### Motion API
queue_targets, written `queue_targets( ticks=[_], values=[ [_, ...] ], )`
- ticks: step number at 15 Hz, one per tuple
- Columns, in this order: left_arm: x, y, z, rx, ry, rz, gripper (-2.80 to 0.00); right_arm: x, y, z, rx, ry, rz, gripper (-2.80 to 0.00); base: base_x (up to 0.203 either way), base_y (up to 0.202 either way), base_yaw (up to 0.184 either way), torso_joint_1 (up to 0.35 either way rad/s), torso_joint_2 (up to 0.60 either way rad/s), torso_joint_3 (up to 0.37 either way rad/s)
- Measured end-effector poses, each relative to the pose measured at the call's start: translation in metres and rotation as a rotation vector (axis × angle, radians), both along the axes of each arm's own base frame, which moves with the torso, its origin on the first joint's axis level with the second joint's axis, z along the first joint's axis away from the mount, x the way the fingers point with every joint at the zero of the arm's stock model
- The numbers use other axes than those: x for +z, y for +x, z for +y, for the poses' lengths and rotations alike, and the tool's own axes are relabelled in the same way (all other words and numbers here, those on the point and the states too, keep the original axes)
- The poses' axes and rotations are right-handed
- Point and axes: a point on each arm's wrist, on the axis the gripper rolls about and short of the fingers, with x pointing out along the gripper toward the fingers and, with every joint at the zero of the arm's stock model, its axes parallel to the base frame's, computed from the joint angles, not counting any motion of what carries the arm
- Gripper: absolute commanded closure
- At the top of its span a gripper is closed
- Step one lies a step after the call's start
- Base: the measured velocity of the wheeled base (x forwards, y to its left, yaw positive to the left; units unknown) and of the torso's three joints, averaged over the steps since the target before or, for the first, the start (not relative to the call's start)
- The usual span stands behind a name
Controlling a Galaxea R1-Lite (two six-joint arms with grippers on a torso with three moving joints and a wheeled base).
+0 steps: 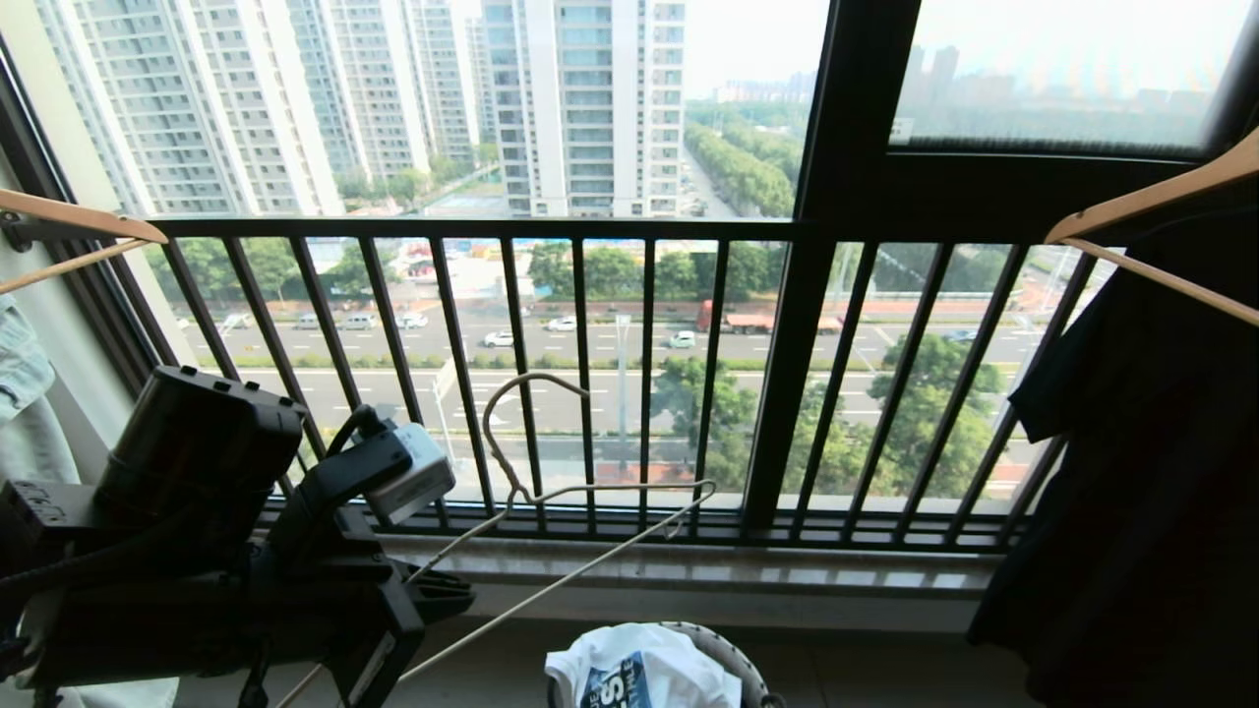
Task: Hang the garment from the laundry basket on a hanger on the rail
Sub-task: Pick up clothes from the basket
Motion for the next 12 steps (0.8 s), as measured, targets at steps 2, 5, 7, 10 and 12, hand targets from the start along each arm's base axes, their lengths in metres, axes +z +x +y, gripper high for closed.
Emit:
queue_targets(
  ticks=[2, 5, 7, 10, 12],
  values=[
    [0.0001, -0.0001, 0.0, 0.0, 0.0, 0.0, 0.0, 0.0, 0.0, 0.0, 0.0, 0.0, 0.0, 0.0, 0.0, 0.0, 0.0, -0.163, 0.37, 0.209],
    [0.0004, -0.0005, -0.0002, -0.015, -0.013, 0.006, 0.0, 0.0, 0.0, 0.0, 0.0, 0.0, 0.0, 0.0, 0.0, 0.0, 0.0, -0.223, 0.49, 0.271],
    [0.0003, -0.0007, -0.0002, -0.018, -0.016, 0.008, 0.0, 0.0, 0.0, 0.0, 0.0, 0.0, 0.0, 0.0, 0.0, 0.0, 0.0, -0.236, 0.55, 0.308],
    [-0.0004, -0.0005, -0.0003, -0.017, -0.015, 0.011, 0.0, 0.0, 0.0, 0.0, 0.0, 0.0, 0.0, 0.0, 0.0, 0.0, 0.0, -0.228, 0.55, 0.318],
    [-0.0009, -0.0001, -0.0006, -0.017, -0.014, 0.013, 0.0, 0.0, 0.0, 0.0, 0.0, 0.0, 0.0, 0.0, 0.0, 0.0, 0.0, -0.218, 0.53, 0.308]
  ],
)
